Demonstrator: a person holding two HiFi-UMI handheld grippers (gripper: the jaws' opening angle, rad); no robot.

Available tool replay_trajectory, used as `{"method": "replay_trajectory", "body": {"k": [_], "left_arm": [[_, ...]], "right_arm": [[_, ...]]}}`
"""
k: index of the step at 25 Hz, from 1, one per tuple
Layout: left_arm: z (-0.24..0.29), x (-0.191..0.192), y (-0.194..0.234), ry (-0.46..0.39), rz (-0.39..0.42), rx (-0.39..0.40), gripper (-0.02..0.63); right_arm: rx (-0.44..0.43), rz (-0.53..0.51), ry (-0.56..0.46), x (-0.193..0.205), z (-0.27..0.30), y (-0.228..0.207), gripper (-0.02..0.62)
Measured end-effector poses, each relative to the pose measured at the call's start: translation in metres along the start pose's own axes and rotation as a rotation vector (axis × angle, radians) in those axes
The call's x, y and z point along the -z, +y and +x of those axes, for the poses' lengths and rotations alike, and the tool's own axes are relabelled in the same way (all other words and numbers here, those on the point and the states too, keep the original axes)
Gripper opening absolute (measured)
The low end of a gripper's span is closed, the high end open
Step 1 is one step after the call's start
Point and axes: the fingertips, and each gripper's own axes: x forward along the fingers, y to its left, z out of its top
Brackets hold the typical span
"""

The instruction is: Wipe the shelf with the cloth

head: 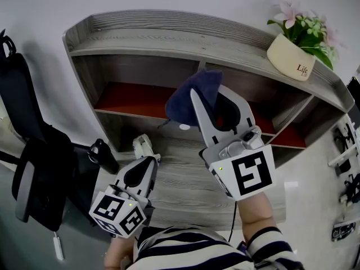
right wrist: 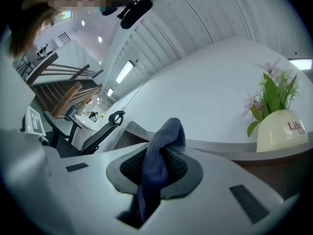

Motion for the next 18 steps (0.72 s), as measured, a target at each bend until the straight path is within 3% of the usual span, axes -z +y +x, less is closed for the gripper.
{"method": "replay_trajectory", "body": {"k": [9,14,18], "left_arm": [[0.005,-0.022,-0.002,-0.069,0.099,-0.023,0.021],[0.013,-0.034,-0.014,-0.131,0.161,-0.009,0.021],[0.022,-0.034,-0.024,-0.13,0.183,0.025,0.023]], "right_arm": [[0.032,-0.017,-0.021,-0.006,0.008,-0.016,0.066],[0.099,-0.053,-0.02,-0.005,0.008,-0.035,0.066],[0.151,-0.077,-0.003,-0.002,0.0,-0.055,0.066]]}}
